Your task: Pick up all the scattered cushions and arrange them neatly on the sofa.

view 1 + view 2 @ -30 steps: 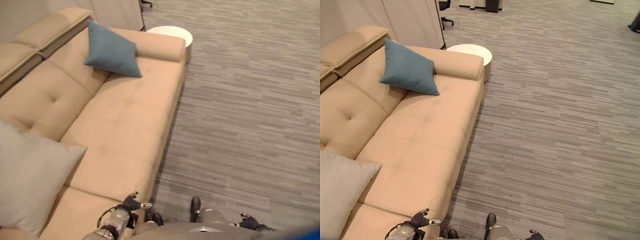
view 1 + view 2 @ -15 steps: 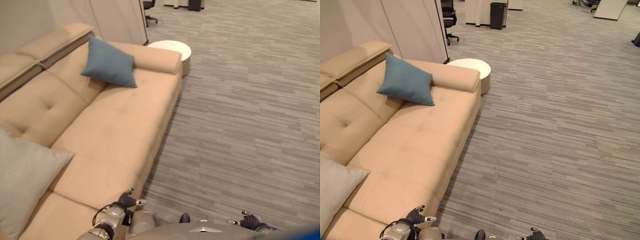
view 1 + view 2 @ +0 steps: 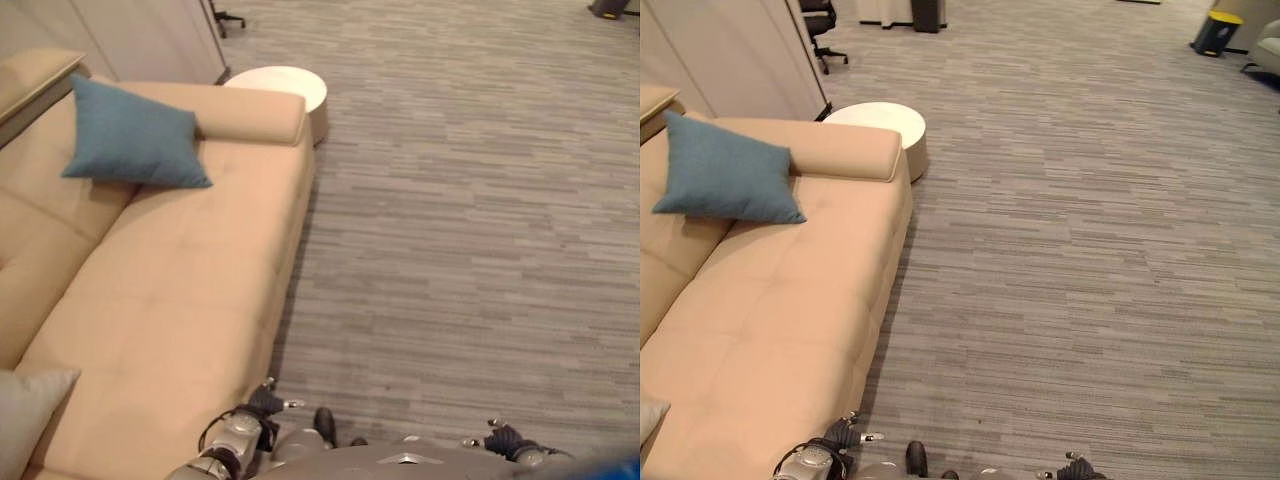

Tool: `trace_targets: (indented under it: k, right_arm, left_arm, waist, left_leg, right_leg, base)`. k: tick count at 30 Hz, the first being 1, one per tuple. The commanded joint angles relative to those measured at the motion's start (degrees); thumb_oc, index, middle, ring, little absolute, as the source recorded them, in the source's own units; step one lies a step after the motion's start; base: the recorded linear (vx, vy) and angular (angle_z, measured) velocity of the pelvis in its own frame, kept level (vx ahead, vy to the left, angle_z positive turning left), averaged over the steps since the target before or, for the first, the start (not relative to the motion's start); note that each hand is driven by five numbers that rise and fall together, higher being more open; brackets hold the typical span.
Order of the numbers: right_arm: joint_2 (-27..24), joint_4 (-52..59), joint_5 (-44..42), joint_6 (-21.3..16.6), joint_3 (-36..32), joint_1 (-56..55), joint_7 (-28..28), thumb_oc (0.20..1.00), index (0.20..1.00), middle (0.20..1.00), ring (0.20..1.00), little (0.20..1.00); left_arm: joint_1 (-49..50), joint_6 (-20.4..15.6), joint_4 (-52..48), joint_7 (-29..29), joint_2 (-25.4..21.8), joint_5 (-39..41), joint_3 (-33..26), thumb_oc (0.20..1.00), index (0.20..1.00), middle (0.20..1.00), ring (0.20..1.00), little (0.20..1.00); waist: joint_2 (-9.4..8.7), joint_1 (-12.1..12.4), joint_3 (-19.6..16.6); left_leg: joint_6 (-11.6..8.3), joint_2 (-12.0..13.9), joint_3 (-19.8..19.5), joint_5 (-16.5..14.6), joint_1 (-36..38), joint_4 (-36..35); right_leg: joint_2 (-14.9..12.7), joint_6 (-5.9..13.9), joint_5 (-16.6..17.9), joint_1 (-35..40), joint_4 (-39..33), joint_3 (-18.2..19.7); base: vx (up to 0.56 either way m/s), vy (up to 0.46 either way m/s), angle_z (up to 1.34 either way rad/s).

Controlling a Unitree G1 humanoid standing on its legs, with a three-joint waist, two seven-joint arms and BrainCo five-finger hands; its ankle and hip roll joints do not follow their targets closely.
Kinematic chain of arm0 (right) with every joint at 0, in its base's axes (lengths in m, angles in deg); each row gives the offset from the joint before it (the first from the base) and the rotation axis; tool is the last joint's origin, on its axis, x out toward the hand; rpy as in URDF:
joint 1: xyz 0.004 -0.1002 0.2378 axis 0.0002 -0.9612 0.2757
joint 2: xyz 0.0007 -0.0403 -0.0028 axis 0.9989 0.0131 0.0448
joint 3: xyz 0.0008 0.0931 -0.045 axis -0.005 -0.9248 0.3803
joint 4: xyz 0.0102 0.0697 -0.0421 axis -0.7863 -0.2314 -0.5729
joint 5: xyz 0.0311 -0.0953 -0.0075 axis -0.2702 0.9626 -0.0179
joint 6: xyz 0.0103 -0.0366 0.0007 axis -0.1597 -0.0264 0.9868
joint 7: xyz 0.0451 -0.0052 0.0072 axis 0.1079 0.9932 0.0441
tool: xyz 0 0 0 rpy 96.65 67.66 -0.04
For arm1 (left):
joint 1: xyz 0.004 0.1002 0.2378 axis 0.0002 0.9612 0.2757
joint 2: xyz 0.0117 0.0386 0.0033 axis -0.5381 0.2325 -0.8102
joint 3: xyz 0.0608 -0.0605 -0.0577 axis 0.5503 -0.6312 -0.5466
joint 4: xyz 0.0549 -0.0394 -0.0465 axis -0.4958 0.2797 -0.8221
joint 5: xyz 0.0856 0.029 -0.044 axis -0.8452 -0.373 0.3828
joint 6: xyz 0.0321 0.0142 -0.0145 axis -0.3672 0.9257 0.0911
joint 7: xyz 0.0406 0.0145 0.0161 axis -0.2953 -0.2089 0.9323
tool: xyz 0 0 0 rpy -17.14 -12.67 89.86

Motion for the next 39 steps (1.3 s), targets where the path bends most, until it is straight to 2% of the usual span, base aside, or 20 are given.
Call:
trace_targets:
  k: [1, 2, 4, 8, 12, 14, 16, 18, 20, 22, 24, 26, 29, 30, 31, 33, 34, 35, 37, 39]
  right_arm:
    - [0.4, 0.3, 0.7, -0.8, -0.5, 2.2, 0.6, 1.0, 1.0, 1.0, 1.0, 1.0]
    - [0.4, 0.6, 0.8, -0.9, -0.1, 2.4, 0.6, 1.0, 1.0, 1.0, 1.0, 1.0]
    - [0.2, 0.8, 1.0, -0.8, 0.3, 2.8, 0.6, 1.0, 1.0, 1.0, 1.0, 1.0]
    - [0.2, 1.7, 0.8, -1.0, 0.8, 3.4, 0.5, 1.0, 1.0, 1.0, 1.0, 1.0]
    - [0.2, 1.6, 0.9, -0.8, 0.9, 2.5, -0.1, 1.0, 1.0, 1.0, 1.0, 1.0]
    - [-0.1, 1.4, 0.6, -0.9, 0.6, 1.8, -0.2, 1.0, 1.0, 1.0, 1.0, 1.0]
    - [-0.5, 1.4, 0.3, -1.1, 0.8, 1.4, -0.1, 1.0, 1.0, 1.0, 1.0, 1.0]
    - [-0.6, 1.7, -0.8, -1.1, 1.0, 1.3, 0.1, 1.0, 1.0, 1.0, 1.0, 1.0]
    - [-0.6, 1.8, -1.4, -1.1, 1.0, 1.4, 0.2, 1.0, 1.0, 1.0, 1.0, 1.0]
    - [-0.6, 1.9, -1.7, -1.2, 0.8, 1.3, 0.2, 1.0, 1.0, 1.0, 1.0, 1.0]
    - [-0.6, 2.6, -1.7, -1.6, 0.8, 0.8, 0.3, 1.0, 1.0, 1.0, 1.0, 1.0]
    - [-0.6, 2.8, -1.4, -1.6, 1.1, 1.1, 0.4, 1.0, 1.0, 1.0, 1.0, 1.0]
    - [0.3, 3.7, -1.1, -1.8, 1.5, 1.3, 0.0, 1.0, 1.0, 1.0, 1.0, 1.0]
    - [0.8, 4.1, -0.9, -2.0, 1.7, 1.2, -0.1, 1.0, 1.0, 1.0, 1.0, 1.0]
    - [0.9, 4.7, -0.7, -2.1, 1.8, 1.4, -0.2, 1.0, 1.0, 1.0, 1.0, 1.0]
    - [1.1, 5.8, -0.7, -2.3, 1.6, 1.9, -0.4, 1.0, 1.0, 1.0, 1.0, 1.0]
    - [1.1, 5.8, -0.7, -2.3, 1.6, 1.9, -0.4, 1.0, 1.0, 1.0, 1.0, 1.0]
    - [1.0, 6.9, -0.8, -2.4, 1.7, 2.0, -0.2, 1.0, 1.0, 1.0, 1.0, 1.0]
    - [1.0, 7.6, -1.1, -2.5, 1.9, 2.1, -0.4, 1.0, 1.0, 1.0, 1.0, 1.0]
    - [0.8, 7.9, -1.1, -2.6, 2.3, 2.2, -0.6, 1.0, 1.0, 1.0, 1.0, 1.0]
  left_arm:
    - [-1.5, -1.1, -0.5, 1.7, -1.6, 1.8, -0.8, 1.0, 1.0, 1.0, 1.0, 1.0]
    - [-1.7, -1.2, -0.6, 2.0, -1.7, 2.3, -1.2, 1.0, 1.0, 1.0, 1.0, 1.0]
    - [-1.7, -1.3, -0.2, 1.7, -1.5, 1.8, -1.0, 1.0, 1.0, 1.0, 1.0, 1.0]
    - [-1.5, -1.5, 0.9, 1.5, -1.1, 1.0, -1.6, 1.0, 1.0, 1.0, 1.0, 1.0]
    - [-0.7, -1.7, 1.9, 1.2, -0.5, 0.9, -1.6, 1.0, 1.0, 1.0, 1.0, 1.0]
    - [-0.2, -1.7, 2.0, 1.1, 0.0, 1.1, -1.3, 1.0, 1.0, 1.0, 1.0, 1.0]
    - [-0.6, -1.6, 1.4, 1.1, 0.2, 1.2, -0.4, 1.0, 1.0, 1.0, 1.0, 1.0]
    - [-1.3, -1.6, 0.5, 1.0, 0.1, 2.1, 0.2, 1.0, 1.0, 1.0, 1.0, 1.0]
    - [-1.8, -1.5, 0.1, 1.2, -0.1, 2.7, 0.6, 1.0, 1.0, 1.0, 1.0, 1.0]
    - [-1.7, -1.4, 0.1, 0.9, -0.2, 2.3, 0.8, 1.0, 1.0, 1.0, 1.0, 1.0]
    - [-1.1, -1.2, 0.5, 1.0, -0.4, 1.9, 0.3, 1.0, 1.0, 1.0, 1.0, 1.0]
    - [-0.7, -1.2, 0.8, 1.1, -0.7, 2.3, -0.7, 1.0, 1.0, 1.0, 1.0, 1.0]
    - [0.5, -1.3, 1.7, 1.0, -1.4, 3.1, -2.5, 1.0, 1.0, 1.0, 1.0, 1.0]
    - [1.3, -1.3, 2.0, 0.9, -1.7, 3.2, -3.1, 1.0, 1.0, 1.0, 1.0, 1.0]
    - [1.5, -1.2, 2.1, 0.9, -1.9, 3.2, -3.4, 1.0, 1.0, 1.0, 1.0, 1.0]
    - [1.4, -1.1, 2.3, 0.9, -2.4, 3.2, -3.4, 1.0, 1.0, 1.0, 1.0, 1.0]
    - [1.4, -1.1, 2.3, 0.9, -2.4, 3.2, -3.4, 1.0, 1.0, 1.0, 1.0, 1.0]
    - [1.4, -1.1, 1.7, 0.8, -2.7, 3.3, -3.3, 1.0, 1.0, 1.0, 1.0, 1.0]
    - [1.4, -1.3, 1.4, 0.9, -2.9, 3.3, -3.1, 1.0, 1.0, 1.0, 1.0, 1.0]
    - [1.5, -1.5, 1.1, 1.0, -3.1, 3.9, -3.3, 1.0, 1.0, 1.0, 1.0, 1.0]
  waist:
    - [-2.67, 1.9, 0.7]
    - [-2.7, 2.0, 0.7]
    - [-2.84, 1.7, 1.0]
    - [-3.43, 0.1, 1.0]
    - [-3.61, -1.3, -0.3]
    - [-3.38, -1.9, -1.3]
    - [-4.17, -2.1, -1.1]
    - [-5.07, -1.4, 0.1]
    - [-5.63, -0.9, 0.7]
    - [-5.75, -0.4, 0.8]
    - [-4.32, -0.3, 0.8]
    - [-3.79, 0.5, 0.8]
    - [-3.89, 1.5, 0.4]
    - [-4.13, 2.6, -0.3]
    - [-4.32, 3.2, -0.4]
    - [-4.75, 3.5, 0.1]
    - [-4.79, 3.5, 0.1]
    - [-4.52, 3.2, 0.6]
    - [-3.79, 2.7, 1.2]
    - [-3.12, 1.9, 1.3]
  left_leg:
    - [-7.81, 0.2, -1.8, -1.4, 0.5, 3.1]
    - [-7.96, -0.3, -2.7, -2.1, 1.6, 2.6]
    - [-8.12, -0.6, -3.4, -3.1, 2.8, 2.4]
    - [-9.05, -0.9, -6.2, -5.5, 5.8, 2.1]
    - [-9.48, -1.1, -8.7, -7.7, 8.5, 4.5]
    - [-10.76, -0.7, -9.3, -6.7, 8.4, 8.3]
    - [-13.49, 1.5, -6.7, -2.8, 3.4, 20.0]
    - [-13.72, 2.7, -5.0, -1.6, -1.0, 25.8]
    - [-12.91, 4.4, -0.5, -2.0, -4.7, 24.1]
    - [-12.05, 4.5, 1.0, -3.0, -6.7, 19.9]
    - [-12.97, 6.5, 6.4, 2.9, -8.5, 9.8]
    - [-13.98, 7.1, 7.5, 5.2, -10.3, 6.6]
    - [-12.52, 6.0, 6.3, 4.9, -9.6, 6.9]
    - [-11.26, 4.4, 5.4, 3.5, -9.0, 7.3]
    - [-10.07, 3.3, 4.6, 2.1, -8.5, 7.8]
    - [-8.1, 1.5, 3.8, 0.2, -7.0, 8.0]
    - [-8.07, 1.4, 3.8, 0.2, -7.0, 7.9]
    - [-6.46, 0.2, 2.6, -1.4, -4.3, 7.2]
    - [-5.72, -0.1, 1.4, -2.3, -2.4, 6.4]
    - [-5.7, -0.5, -0.8, -2.8, -0.3, 5.2]
  right_leg:
    - [-5.6, 3.51, 14.8, 3.5, -10.8, 1.7]
    - [-5.3, 2.37, 14.2, 1.6, -15.3, 0.8]
    - [-5.0, 2.01, 14.7, 1.1, -21.0, 1.0]
    - [-3.8, 3.44, 19.3, -2.6, -33.5, 5.7]
    - [-2.8, 3.05, 19.8, -2.2, -31.9, 9.3]
    - [-1.8, 2.08, 19.3, -0.9, -31.9, 9.8]
    - [-2.4, 0.83, 18.7, 2.1, -33.2, 7.5]
    - [-2.5, -0.42, 17.2, 4.9, -34.4, 6.3]
    - [-2.9, -0.74, 16.0, 7.1, -35.5, 4.3]
    - [-2.6, -0.52, 14.9, 8.8, -36.2, 3.0]
    - [-1.1, -0.55, 12.3, 11.0, -36.0, 1.2]
    - [-0.2, -0.7, 9.7, 13.0, -35.2, 0.6]
    - [-0.6, -0.67, 8.1, 13.7, -32.2, -0.9]
    - [-2.3, 0.01, 7.1, 14.4, -28.2, -1.1]
    - [-3.4, 0.52, 7.5, 13.8, -24.7, -1.1]
    - [-6.4, 2.61, 12.9, 10.4, -14.8, -0.7]
    - [-6.5, 2.65, 12.8, 10.4, -14.7, -0.7]
    - [-9.0, 3.13, 16.9, 7.4, -7.4, -0.6]
    - [-8.5, 2.73, 17.7, 4.1, -2.2, 1.7]
    - [-6.4, 2.1, 16.3, 0.4, -2.9, 3.8]
  base:
    - [0.25, -0.035, 0.14]
    - [0.24, -0.058, 0.14]
    - [0.29, -0.098, 0.2]
    - [0.28, -0.117, 0.27]
    - [0.33, -0.148, 0.26]
    - [0.31, -0.191, 0.34]
    - [0.21, -0.253, 0.53]
    - [0.12, -0.225, 0.5]
    - [0.16, -0.146, 0.45]
    - [0.28, -0.076, 0.6]
    - [0.38, 0.005, 0.66]
    - [0.41, 0.061, 0.79]
    - [0.31, 0.096, 0.25]
    - [0.5, 0.2, -0.06]
    - [0.48, 0.215, 0.11]
    - [0.26, 0.152, 0.41]
    - [0.31, 0.189, 0.52]
    - [0.28, 0.163, 0.7]
    - [0.32, 0.138, 0.79]
    - [0.3, 0.033, 0.71]
